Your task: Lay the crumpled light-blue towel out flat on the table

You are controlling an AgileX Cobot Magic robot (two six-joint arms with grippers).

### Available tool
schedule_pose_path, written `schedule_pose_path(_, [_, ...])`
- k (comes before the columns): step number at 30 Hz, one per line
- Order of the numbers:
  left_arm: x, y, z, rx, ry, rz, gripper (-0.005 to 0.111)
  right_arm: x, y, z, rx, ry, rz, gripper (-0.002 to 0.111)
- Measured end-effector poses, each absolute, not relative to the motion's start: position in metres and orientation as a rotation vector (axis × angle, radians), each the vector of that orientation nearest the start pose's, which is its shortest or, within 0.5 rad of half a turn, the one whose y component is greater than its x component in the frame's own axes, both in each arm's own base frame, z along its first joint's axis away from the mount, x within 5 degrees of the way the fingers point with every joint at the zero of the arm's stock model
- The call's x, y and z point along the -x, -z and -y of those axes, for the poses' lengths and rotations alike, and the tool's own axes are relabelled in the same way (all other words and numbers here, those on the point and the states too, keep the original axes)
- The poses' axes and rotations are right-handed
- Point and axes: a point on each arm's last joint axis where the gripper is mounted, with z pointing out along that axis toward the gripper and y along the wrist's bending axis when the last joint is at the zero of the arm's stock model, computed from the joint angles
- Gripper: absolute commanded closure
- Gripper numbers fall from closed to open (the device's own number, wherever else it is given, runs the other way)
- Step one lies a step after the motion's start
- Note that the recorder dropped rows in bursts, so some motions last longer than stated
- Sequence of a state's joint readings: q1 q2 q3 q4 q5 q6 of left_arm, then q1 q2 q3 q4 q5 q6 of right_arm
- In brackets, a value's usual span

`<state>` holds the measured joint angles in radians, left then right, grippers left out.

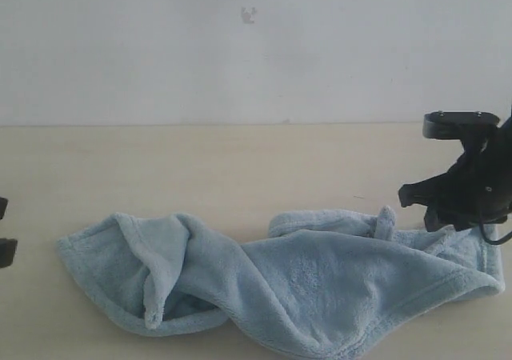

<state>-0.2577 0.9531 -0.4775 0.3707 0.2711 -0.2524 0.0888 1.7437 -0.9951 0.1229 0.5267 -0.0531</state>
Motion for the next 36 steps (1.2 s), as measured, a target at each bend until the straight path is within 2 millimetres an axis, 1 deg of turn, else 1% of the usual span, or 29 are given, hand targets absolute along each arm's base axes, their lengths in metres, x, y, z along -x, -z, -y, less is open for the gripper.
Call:
schedule_pose_path(1, [-0.183,-0.248,0.039,-0.325,-0.014,-2.209,0.103,-0.331,-0.171,-0.033,0.051,-0.122,-2.767,0.069])
schedule_pose_path(3, [-0.193,-0.238,0.041,-0.344,-0.03,-2.294,0.103,-0.332,-0.164,-0.031,0.033,-0.121,-2.79,0.069])
schedule_pose_path(7, [-0.207,-0.21,0.048,-0.382,-0.009,-2.424,0.103,-0.334,-0.148,-0.03,0.022,-0.119,-2.837,0.069])
schedule_pose_path(10, [-0.214,-0.199,0.056,-0.36,0.056,-2.441,0.103,-0.336,-0.138,-0.03,0.01,-0.12,-2.848,0.069])
schedule_pose_path(12, [-0.219,-0.197,0.063,-0.365,0.089,-2.42,0.103,-0.339,-0.133,-0.03,-0.012,-0.128,-2.836,0.071])
schedule_pose_path(13, [-0.22,-0.198,0.064,-0.364,0.094,-2.409,0.103,-0.341,-0.13,-0.03,-0.02,-0.129,-2.819,0.078])
schedule_pose_path(14, [-0.221,-0.198,0.064,-0.361,0.098,-2.402,0.103,-0.343,-0.13,-0.03,-0.024,-0.128,-2.798,0.091])
schedule_pose_path(15, [-0.222,-0.199,0.064,-0.36,0.1,-2.396,0.103,-0.346,-0.13,-0.03,-0.028,-0.127,-2.773,0.109])
schedule_pose_path(18, [-0.222,-0.199,0.064,-0.36,0.1,-2.394,0.103,-0.349,-0.132,-0.03,-0.039,-0.125,-2.726,0.108])
schedule_pose_path(20, [-0.222,-0.199,0.064,-0.36,0.101,-2.392,0.103,-0.351,-0.141,-0.03,-0.04,-0.124,-2.677,0.108])
schedule_pose_path(21, [-0.222,-0.199,0.064,-0.357,0.103,-2.393,0.103,-0.352,-0.15,-0.029,-0.05,-0.127,-2.639,0.108])
schedule_pose_path(23, [-0.222,-0.199,0.064,-0.357,0.103,-2.393,0.103,-0.353,-0.167,-0.02,-0.106,-0.128,-2.572,0.108])
schedule_pose_path(25, [-0.222,-0.199,0.064,-0.357,0.103,-2.393,0.103,-0.352,-0.181,0.001,-0.192,-0.111,-2.521,0.108])
schedule_pose_path(26, [-0.222,-0.199,0.064,-0.357,0.103,-2.393,0.103,-0.35,-0.186,0.02,-0.264,-0.092,-2.5,0.108])
schedule_pose_path(28, [-0.222,-0.199,0.064,-0.357,0.103,-2.393,0.103,-0.346,-0.184,0.049,-0.405,-0.071,-2.498,0.108])
schedule_pose_path(30, [-0.222,-0.199,0.065,-0.357,0.103,-2.391,0.103,-0.343,-0.172,0.069,-0.53,-0.065,-2.52,0.108])
schedule_pose_path(34, [-0.222,-0.199,0.065,-0.357,0.103,-2.391,0.103,-0.343,-0.16,0.072,-0.571,-0.071,-2.55,0.108])
schedule_pose_path(36, [-0.222,-0.199,0.065,-0.357,0.104,-2.389,0.103,-0.343,-0.159,0.072,-0.573,-0.072,-2.549,0.107])
